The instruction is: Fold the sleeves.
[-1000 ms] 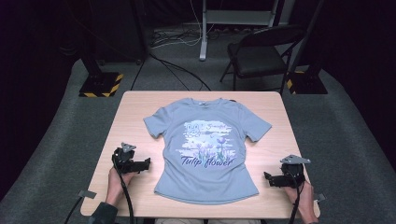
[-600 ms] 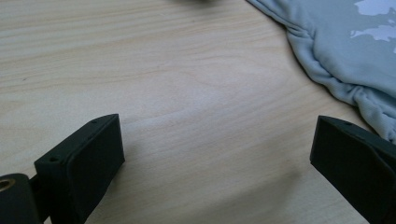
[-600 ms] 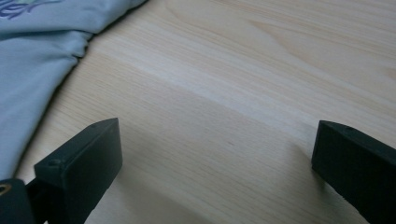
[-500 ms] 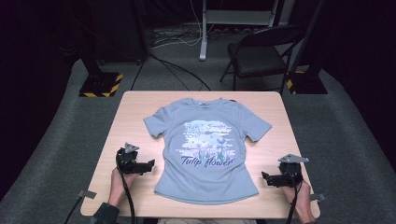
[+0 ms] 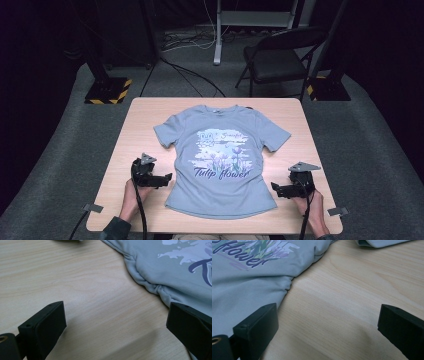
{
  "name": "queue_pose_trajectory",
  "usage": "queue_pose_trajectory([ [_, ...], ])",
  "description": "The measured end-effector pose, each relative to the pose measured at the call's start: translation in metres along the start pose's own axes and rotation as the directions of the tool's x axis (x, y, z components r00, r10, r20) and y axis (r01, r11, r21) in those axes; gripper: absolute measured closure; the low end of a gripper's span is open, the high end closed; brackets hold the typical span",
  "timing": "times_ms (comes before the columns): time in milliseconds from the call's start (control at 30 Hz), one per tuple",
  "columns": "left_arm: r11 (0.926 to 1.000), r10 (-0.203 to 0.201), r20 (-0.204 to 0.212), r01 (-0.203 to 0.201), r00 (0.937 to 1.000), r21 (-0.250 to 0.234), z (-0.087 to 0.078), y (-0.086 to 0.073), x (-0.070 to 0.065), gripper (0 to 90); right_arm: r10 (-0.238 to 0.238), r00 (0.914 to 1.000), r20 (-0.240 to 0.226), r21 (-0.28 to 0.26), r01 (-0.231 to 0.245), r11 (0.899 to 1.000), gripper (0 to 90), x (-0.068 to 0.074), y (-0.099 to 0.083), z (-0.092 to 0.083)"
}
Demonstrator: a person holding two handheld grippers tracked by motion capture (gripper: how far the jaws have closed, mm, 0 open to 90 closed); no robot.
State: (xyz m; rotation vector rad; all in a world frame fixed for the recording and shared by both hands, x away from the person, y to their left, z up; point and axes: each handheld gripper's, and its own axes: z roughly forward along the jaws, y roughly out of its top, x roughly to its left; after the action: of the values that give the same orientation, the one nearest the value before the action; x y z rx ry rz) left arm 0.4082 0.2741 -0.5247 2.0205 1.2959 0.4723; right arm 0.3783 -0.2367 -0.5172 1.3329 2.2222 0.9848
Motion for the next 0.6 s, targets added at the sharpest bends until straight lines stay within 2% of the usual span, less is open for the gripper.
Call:
queue_pose_trajectory([
  [200, 0.9997, 0.026, 0.027, -0.026, 0.9993, 0.0, 0.003, 0.004, -0.009, 1.9, -0.002, 0.9999, -0.01, -0.008, 0.002, 1.0, 3.0, 0.005, 0.006, 0.003],
  [400, 0.9979, 0.06, 0.057, -0.061, 0.9966, 0.021, 0.01, 0.008, -0.019, 1.6, -0.027, 0.9996, -0.001, 0.0, 0.027, 1.0, 3.3, 0.011, 0.013, 0.011],
  [600, 0.9958, 0.082, 0.05, -0.084, 0.9954, 0.036, 0.014, 0.009, -0.023, 1.6, -0.043, 0.9991, -0.003, 0.013, 0.043, 0.999, 3.4, 0.015, 0.016, 0.019],
])
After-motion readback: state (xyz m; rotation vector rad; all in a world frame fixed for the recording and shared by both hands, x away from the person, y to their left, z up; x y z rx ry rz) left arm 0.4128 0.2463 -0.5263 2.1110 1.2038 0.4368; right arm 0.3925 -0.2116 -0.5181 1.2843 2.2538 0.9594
